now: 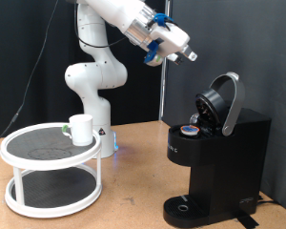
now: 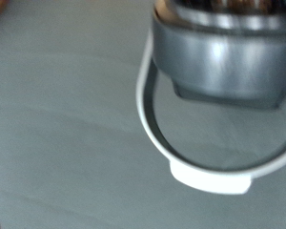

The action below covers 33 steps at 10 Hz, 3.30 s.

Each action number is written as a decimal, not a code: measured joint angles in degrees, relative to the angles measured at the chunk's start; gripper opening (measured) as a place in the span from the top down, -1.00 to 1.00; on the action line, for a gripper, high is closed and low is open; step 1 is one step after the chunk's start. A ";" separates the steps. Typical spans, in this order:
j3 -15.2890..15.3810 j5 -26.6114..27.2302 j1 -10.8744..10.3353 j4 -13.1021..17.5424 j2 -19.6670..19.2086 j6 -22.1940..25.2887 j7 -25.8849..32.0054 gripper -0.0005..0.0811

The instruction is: Make a cup of coffee with the keurig machine

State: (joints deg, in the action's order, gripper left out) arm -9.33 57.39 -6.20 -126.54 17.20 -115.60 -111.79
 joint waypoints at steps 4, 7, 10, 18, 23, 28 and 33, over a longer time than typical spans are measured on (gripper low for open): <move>4.03 0.51 -2.00 4.76 -3.51 0.47 -6.40 -0.81; 8.37 -1.24 -2.70 8.30 -6.08 -2.95 -11.29 -0.81; 12.05 -2.11 -3.41 12.30 -8.42 -6.03 -14.61 -0.81; 18.89 -16.48 -4.78 20.73 -16.09 -6.84 -23.02 -0.81; 17.64 -17.91 -3.34 16.50 -15.07 -2.26 -18.00 0.60; 15.93 -17.34 -1.72 12.46 -12.51 -1.77 -15.10 0.98; 14.10 -17.21 -0.43 9.98 -9.72 -1.06 -13.62 0.99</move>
State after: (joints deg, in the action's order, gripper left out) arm 4.78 40.19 -6.64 -116.56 7.48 -116.67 -125.41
